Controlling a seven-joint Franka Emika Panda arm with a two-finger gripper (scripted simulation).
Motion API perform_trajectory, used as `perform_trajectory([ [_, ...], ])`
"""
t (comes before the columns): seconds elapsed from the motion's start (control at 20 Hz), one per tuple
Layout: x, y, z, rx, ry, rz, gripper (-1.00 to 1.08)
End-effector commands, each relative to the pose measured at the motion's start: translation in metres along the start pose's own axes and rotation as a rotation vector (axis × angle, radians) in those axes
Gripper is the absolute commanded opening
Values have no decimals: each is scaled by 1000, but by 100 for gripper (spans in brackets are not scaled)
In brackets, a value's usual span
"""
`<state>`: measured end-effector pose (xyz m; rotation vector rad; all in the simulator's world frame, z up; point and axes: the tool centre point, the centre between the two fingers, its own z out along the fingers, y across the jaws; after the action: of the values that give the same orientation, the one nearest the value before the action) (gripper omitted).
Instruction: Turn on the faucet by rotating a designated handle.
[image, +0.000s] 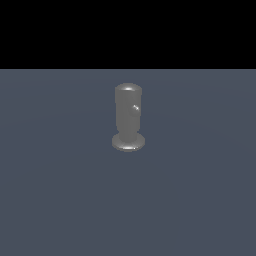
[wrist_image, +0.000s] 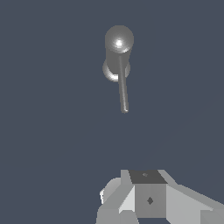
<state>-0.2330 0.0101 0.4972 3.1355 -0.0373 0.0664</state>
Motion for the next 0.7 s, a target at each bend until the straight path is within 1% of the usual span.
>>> perform_trajectory([
  [0.0,0,0,0,0,0,0,-100],
  [0.3,2,-1,10,0,-1,-3,-100],
  [0.65,9,-4,45,1,-7,-14,-100],
])
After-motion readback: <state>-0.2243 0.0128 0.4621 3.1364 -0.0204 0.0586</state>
